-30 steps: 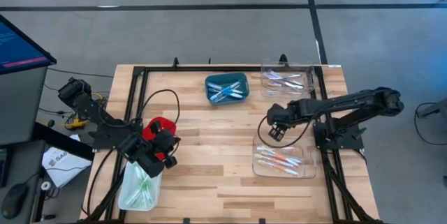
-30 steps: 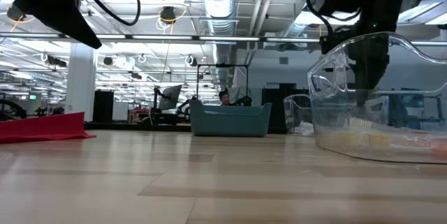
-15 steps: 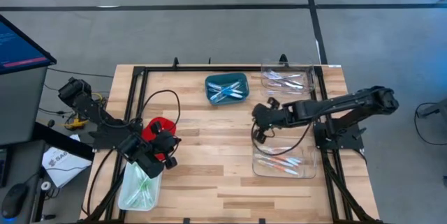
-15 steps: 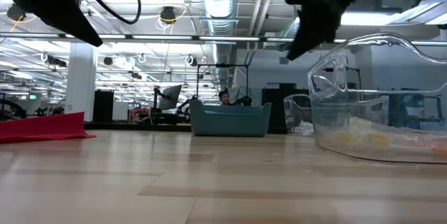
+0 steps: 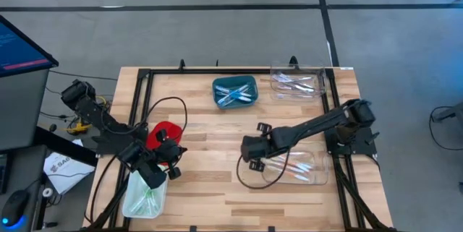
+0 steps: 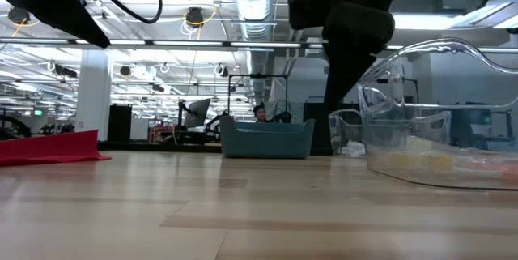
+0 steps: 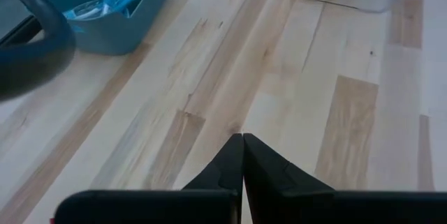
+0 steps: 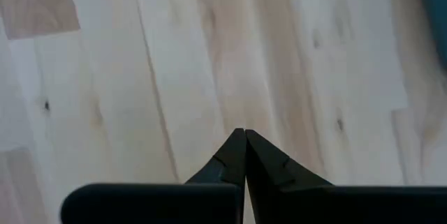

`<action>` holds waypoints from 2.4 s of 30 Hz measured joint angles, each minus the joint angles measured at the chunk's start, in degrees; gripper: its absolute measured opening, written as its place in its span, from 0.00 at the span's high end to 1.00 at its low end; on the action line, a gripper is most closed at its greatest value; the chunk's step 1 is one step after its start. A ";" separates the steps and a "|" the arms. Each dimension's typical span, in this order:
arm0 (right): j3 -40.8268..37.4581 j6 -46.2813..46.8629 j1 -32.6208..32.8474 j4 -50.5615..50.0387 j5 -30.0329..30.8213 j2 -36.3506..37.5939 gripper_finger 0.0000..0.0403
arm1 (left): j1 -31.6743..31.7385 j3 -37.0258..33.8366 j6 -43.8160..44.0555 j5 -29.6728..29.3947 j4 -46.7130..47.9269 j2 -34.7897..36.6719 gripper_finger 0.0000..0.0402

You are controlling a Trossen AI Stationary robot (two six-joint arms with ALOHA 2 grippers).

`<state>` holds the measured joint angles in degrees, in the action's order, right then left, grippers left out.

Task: Pick & Place Toothbrushes
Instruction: Adjust the bottom transparent bin on the table, then adjust the blue bin on the table

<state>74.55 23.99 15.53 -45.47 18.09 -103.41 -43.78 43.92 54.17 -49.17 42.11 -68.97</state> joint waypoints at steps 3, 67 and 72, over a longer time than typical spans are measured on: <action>3.32 1.12 0.92 -4.71 -0.16 -3.26 1.00 | -0.61 0.00 0.03 -0.10 -0.23 0.00 1.00; -39.54 -23.70 -16.69 46.23 -1.79 46.97 1.00 | -0.49 -3.85 -14.05 0.51 -23.31 -0.13 1.00; -45.45 -21.04 -16.98 49.02 -2.82 51.83 1.00 | -0.49 -3.85 -16.22 0.48 -25.36 -0.13 1.00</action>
<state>29.10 2.95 -1.44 3.55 15.27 -51.58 -44.27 40.07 37.95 -48.69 16.75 -69.10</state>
